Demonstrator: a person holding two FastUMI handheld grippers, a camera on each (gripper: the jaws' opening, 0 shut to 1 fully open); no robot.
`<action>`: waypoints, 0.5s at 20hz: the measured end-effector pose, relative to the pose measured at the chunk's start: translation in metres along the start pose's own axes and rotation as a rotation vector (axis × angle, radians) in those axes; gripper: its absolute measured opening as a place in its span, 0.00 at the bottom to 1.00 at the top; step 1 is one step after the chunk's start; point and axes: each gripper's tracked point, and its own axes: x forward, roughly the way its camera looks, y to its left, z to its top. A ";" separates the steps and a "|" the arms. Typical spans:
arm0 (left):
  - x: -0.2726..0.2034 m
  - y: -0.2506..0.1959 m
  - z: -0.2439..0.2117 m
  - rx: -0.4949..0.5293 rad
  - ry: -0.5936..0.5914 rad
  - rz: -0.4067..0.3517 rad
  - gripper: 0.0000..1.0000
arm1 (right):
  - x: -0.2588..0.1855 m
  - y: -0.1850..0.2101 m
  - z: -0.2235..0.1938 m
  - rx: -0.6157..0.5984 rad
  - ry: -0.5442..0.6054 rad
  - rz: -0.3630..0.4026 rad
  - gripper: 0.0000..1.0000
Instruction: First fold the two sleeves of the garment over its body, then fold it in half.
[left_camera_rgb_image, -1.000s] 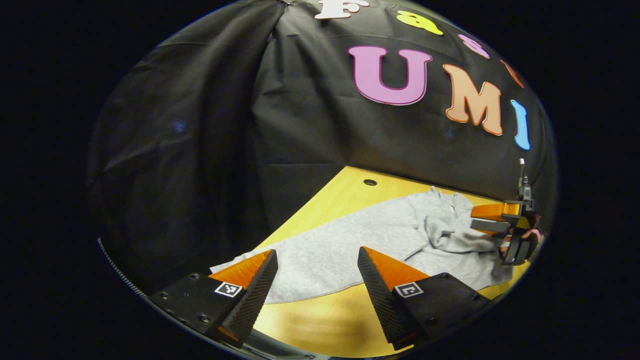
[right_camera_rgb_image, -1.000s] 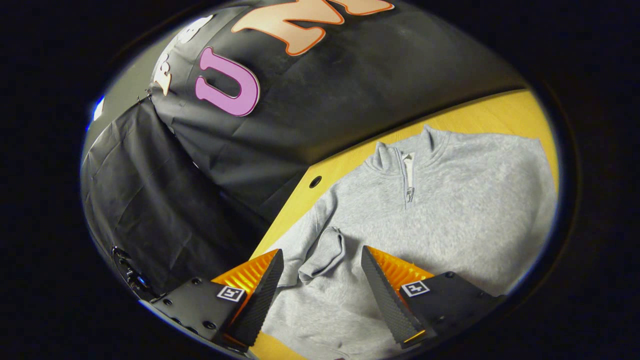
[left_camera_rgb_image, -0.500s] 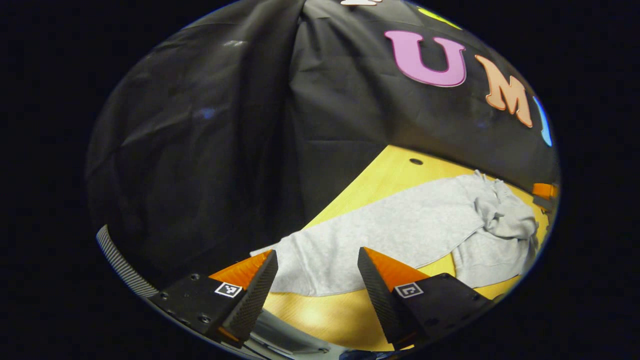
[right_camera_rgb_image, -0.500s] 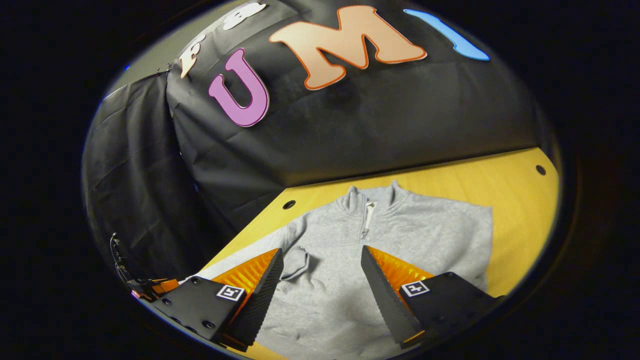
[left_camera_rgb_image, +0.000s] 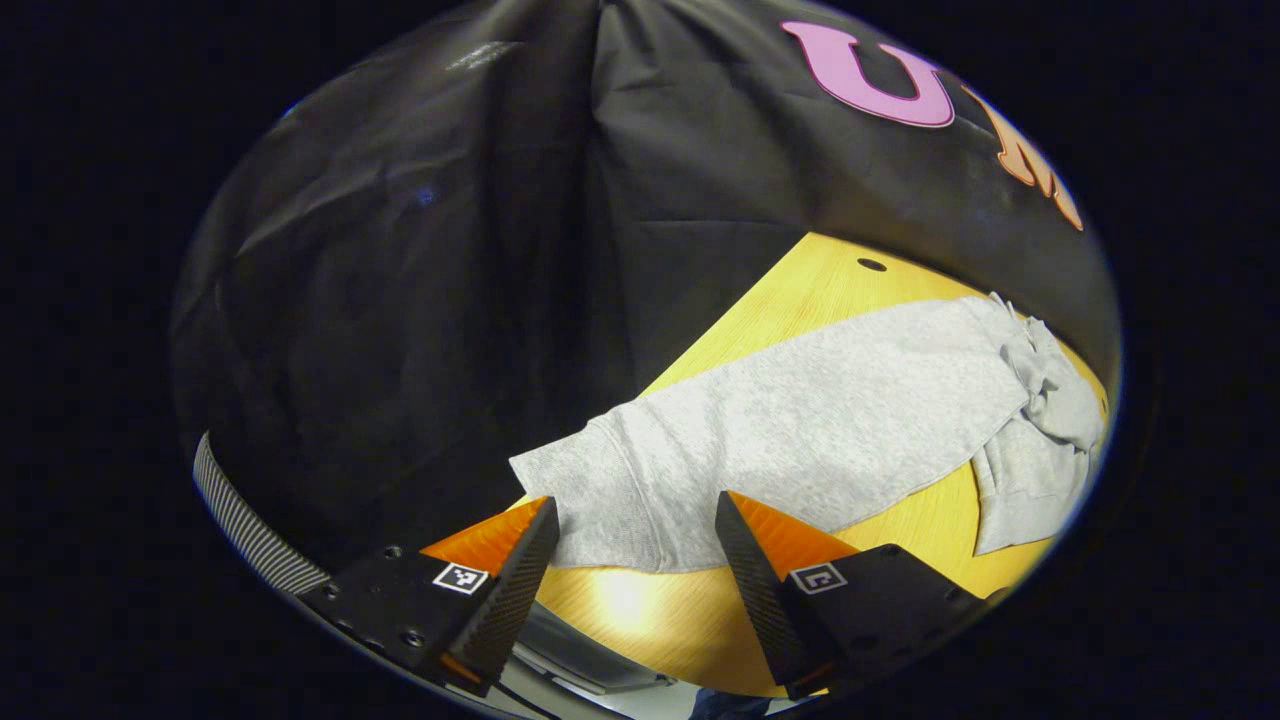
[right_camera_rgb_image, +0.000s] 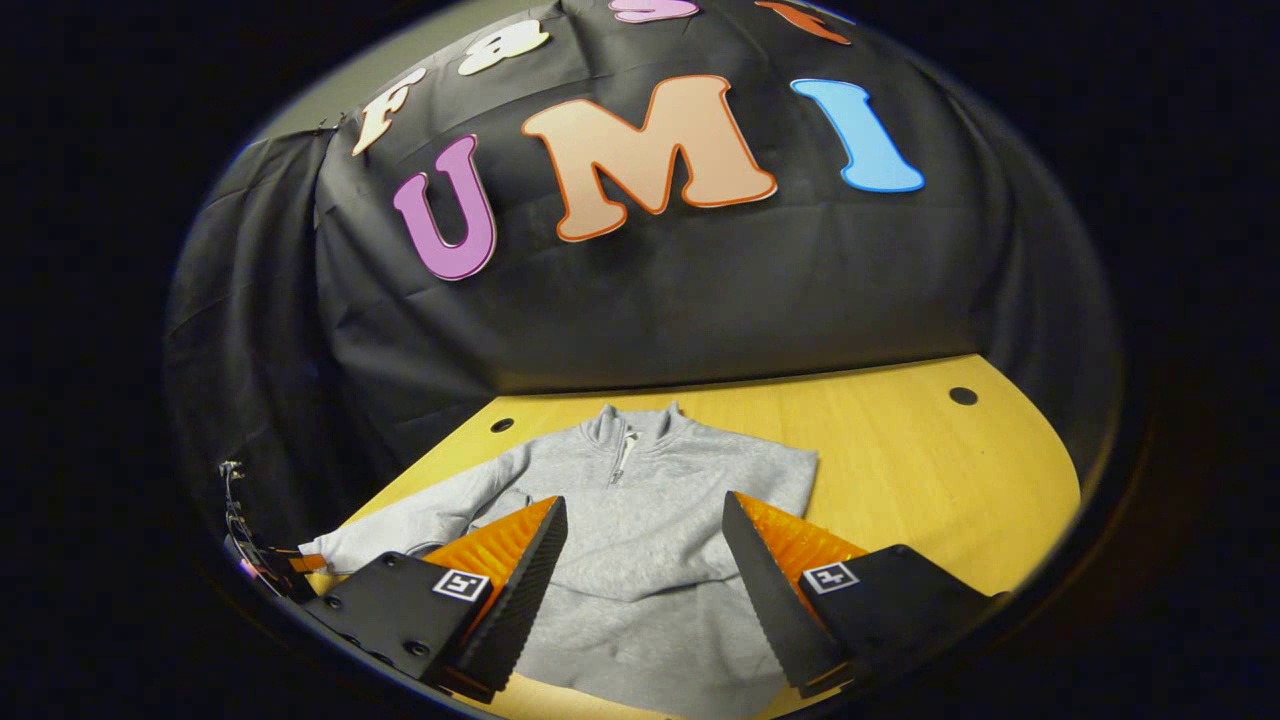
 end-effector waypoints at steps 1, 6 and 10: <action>0.003 -0.001 -0.002 0.007 0.008 -0.002 0.93 | -0.009 -0.005 0.002 0.007 -0.006 -0.014 0.98; 0.004 -0.006 -0.005 -0.039 0.028 -0.033 0.92 | -0.050 -0.026 0.015 0.048 -0.047 -0.084 0.98; 0.003 -0.012 -0.006 -0.009 0.025 -0.066 0.80 | -0.075 -0.036 0.017 0.045 -0.067 -0.137 0.98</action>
